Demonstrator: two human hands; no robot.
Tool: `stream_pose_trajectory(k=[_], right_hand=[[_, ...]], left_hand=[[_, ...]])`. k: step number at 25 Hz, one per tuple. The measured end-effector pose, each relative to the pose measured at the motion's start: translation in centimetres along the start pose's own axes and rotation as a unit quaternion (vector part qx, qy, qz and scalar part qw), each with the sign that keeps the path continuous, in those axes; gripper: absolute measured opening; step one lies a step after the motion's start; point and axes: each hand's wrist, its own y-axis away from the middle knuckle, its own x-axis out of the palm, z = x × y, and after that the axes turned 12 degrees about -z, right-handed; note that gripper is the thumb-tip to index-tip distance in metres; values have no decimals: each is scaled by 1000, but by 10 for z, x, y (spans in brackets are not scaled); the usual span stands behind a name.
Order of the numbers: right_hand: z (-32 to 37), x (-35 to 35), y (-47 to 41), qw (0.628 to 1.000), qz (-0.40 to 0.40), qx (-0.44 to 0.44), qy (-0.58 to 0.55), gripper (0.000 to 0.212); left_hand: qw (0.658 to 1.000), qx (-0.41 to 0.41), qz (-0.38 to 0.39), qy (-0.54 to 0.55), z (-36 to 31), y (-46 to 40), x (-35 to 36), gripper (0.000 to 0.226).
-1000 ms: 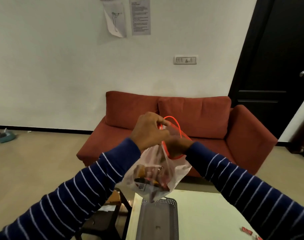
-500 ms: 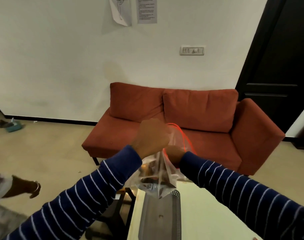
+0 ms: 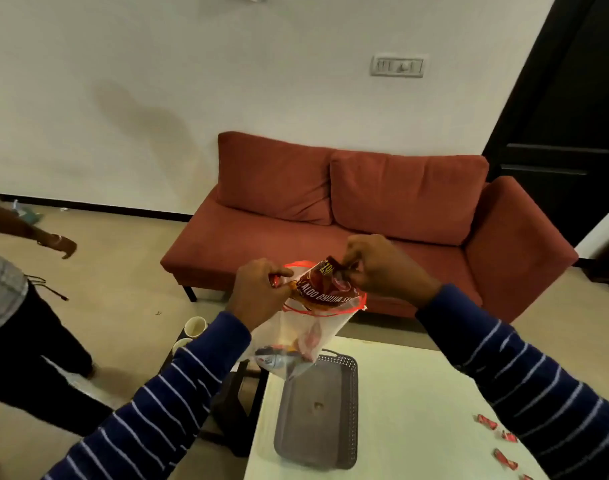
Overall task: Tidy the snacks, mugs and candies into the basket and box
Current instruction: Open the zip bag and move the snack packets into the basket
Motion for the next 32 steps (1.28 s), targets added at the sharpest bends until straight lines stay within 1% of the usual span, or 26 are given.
stream_pose_trajectory(k=[2,3,4,6,7,8,11,12,14,17,19,22,25,27,29,31,32], right_hand=[[-15,7,4,987,-76,77,-119,14],[-23,15,5,975,-104,121,-157,15],[-30,24,6,959,-113,164,-202,18],[-49,48,6,909,-93,263,-310,19],[-61,63,6,889,-76,301,-337,19],[-72,77,6,884,-65,318,-337,19],[-110,137,10,913,-32,318,-254,22],[-121,162,13,924,-9,310,-223,22],[-144,221,20,942,66,287,-163,25],[-174,316,30,946,165,263,-93,25],[-189,362,32,948,198,246,-41,26],[-205,455,34,949,245,196,12,25],[-219,538,39,948,270,163,41,23],[-228,574,42,944,291,142,70,24],[-233,598,44,943,293,129,93,26],[-229,606,47,952,263,133,89,28],[-223,600,47,960,228,151,65,28]], left_hand=[[1000,-21,-2,-11,17,3,4,22],[999,-38,7,-17,25,7,8,23],[998,-56,22,-22,32,13,12,24],[995,-80,50,-29,46,25,24,28],[994,-89,64,-32,54,32,30,29],[992,-95,76,-36,60,40,34,29],[988,-105,105,-43,86,68,53,25],[986,-112,115,-44,95,80,61,23],[981,-135,133,-41,115,101,80,21],[971,-172,162,-37,144,133,107,19],[968,-171,178,-32,154,147,120,18],[962,-187,195,-29,177,169,143,26],[955,-223,197,-8,197,190,163,30],[952,-235,198,15,202,202,174,23],[951,-235,199,29,207,210,186,25],[949,-241,200,36,208,213,193,30],[949,-242,197,34,208,212,195,30]])
